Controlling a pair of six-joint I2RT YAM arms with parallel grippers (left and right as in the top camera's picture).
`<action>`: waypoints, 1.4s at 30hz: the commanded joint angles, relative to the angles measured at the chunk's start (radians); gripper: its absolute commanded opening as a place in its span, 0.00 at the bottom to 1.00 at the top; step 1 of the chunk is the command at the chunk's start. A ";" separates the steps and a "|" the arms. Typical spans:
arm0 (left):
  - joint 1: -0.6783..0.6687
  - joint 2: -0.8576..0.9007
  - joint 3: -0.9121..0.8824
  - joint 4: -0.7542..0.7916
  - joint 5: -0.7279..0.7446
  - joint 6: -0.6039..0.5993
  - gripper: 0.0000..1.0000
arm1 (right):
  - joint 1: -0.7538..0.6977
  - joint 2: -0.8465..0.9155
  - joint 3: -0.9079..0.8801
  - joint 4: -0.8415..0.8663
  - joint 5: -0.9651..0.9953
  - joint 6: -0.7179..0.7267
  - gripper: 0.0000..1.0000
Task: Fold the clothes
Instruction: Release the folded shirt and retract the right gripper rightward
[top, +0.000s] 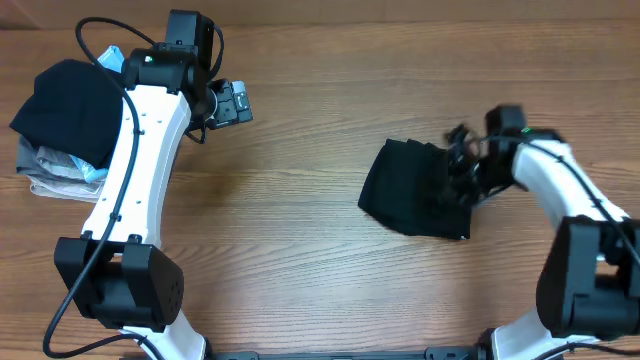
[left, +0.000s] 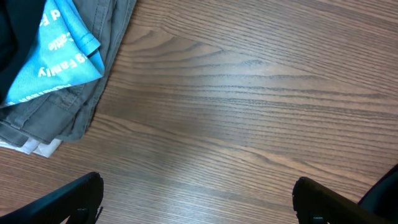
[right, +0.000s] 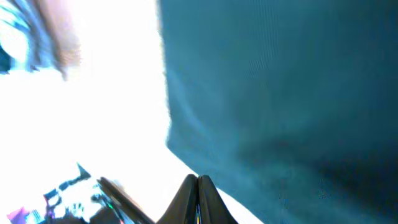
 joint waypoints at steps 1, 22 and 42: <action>0.000 0.013 -0.003 0.001 -0.013 0.016 1.00 | -0.082 -0.056 0.144 -0.036 -0.037 -0.030 0.04; 0.000 0.013 -0.003 0.001 -0.013 0.016 1.00 | -0.215 0.044 0.113 0.060 0.202 0.013 0.04; 0.000 0.013 -0.003 0.034 -0.013 0.005 1.00 | -0.390 0.070 0.402 -0.046 0.225 0.035 0.75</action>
